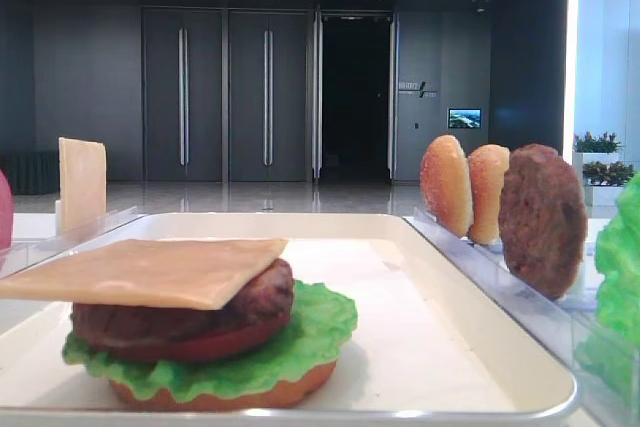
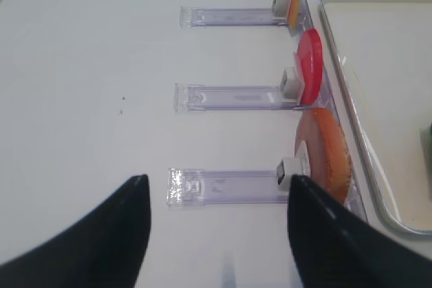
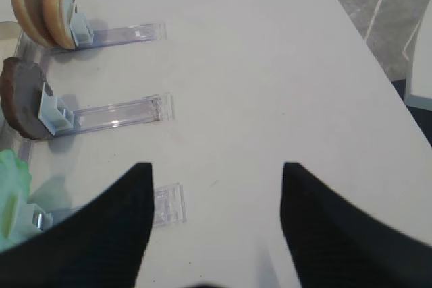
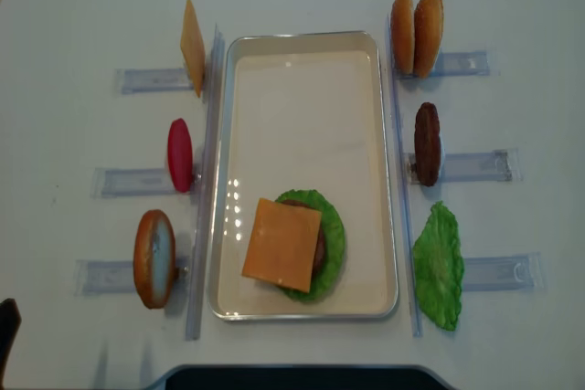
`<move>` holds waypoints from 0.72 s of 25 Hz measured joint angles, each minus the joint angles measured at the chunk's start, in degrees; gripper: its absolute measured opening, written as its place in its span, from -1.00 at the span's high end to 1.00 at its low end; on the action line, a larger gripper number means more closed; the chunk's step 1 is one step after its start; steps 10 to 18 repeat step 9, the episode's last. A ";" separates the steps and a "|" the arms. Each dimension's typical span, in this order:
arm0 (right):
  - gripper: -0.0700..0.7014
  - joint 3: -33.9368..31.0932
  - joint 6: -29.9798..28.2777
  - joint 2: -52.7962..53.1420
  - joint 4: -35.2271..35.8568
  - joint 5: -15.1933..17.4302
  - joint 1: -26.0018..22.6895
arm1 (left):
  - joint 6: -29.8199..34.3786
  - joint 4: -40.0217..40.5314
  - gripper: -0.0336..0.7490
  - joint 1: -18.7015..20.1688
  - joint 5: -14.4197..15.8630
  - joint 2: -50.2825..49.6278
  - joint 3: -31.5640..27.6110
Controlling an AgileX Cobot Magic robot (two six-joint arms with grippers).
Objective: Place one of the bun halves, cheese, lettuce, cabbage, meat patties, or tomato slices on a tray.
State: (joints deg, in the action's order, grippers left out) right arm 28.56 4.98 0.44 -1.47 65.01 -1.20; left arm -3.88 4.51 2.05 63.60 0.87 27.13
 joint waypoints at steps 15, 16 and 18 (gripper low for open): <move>-0.28 0.00 0.00 0.00 0.00 0.00 0.00 | 0.00 0.00 -0.31 0.00 0.00 0.00 0.00; -0.28 0.00 0.00 0.00 0.00 0.00 0.00 | 0.00 0.00 -0.31 0.00 0.00 0.00 0.00; -0.28 0.00 0.00 0.00 0.00 0.00 0.00 | 0.00 0.00 -0.31 0.00 0.00 0.00 0.00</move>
